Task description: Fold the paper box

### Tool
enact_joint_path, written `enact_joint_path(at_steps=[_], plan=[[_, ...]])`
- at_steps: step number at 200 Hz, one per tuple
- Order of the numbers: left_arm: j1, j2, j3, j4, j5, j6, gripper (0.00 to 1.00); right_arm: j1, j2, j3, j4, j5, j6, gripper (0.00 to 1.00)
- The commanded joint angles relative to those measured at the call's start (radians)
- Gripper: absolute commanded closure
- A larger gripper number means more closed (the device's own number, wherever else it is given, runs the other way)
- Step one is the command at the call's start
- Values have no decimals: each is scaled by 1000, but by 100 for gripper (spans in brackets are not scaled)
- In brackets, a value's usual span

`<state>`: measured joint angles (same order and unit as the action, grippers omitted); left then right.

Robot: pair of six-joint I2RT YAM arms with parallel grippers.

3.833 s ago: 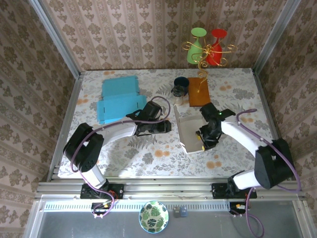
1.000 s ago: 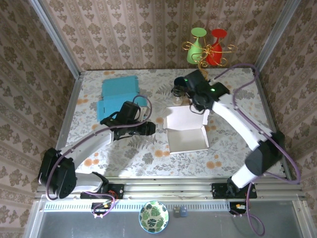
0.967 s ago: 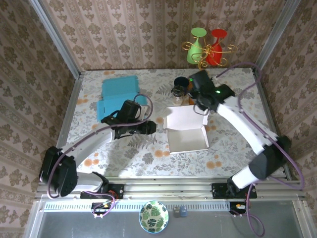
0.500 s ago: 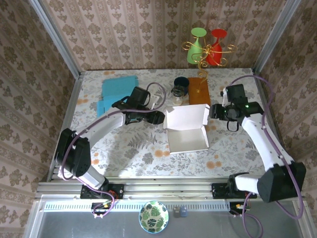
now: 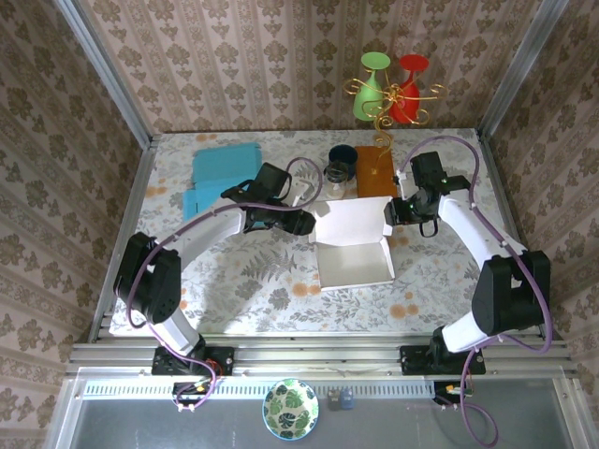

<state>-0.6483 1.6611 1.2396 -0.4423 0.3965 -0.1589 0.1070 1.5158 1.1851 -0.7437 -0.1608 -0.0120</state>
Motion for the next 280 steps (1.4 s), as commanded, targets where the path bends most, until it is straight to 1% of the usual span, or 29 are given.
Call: enact_joint_path(at_steps=[1, 35, 50, 91, 122, 150, 196, 212, 227, 241, 255, 280], plan=[[-3, 31, 41, -6, 8, 18, 61, -6, 20, 41, 9, -53, -37, 57], [-10, 69, 83, -19, 5, 14, 67, -6, 22, 36, 21, -57, -36, 60], [-10, 84, 101, -30, -3, 11, 72, -6, 22, 38, 28, -48, -32, 61], [-11, 97, 109, -26, -10, 9, 79, -6, 62, 65, 26, -49, -46, 66], [-14, 107, 116, -22, -13, 4, 88, -4, 58, 62, 39, -62, -42, 70], [-16, 108, 121, -18, -21, 1, 93, -3, 51, 60, 46, -75, -37, 76], [-23, 128, 150, -18, -46, -7, 97, 18, 40, 48, 58, -64, -29, 91], [-25, 129, 159, -18, -61, -5, 99, 24, 26, 38, 69, -32, -30, 90], [-24, 131, 163, -25, -64, 3, 99, 21, -3, 18, 87, 3, -27, 84], [-19, 130, 166, -43, -60, 28, 100, 5, -39, -4, 111, 10, -31, 77], [-7, 123, 164, -58, -40, 59, 100, -20, -62, -17, 129, -23, -40, 72], [35, 120, 177, -131, 31, 136, 100, -43, -80, -31, 168, -140, -31, 62]])
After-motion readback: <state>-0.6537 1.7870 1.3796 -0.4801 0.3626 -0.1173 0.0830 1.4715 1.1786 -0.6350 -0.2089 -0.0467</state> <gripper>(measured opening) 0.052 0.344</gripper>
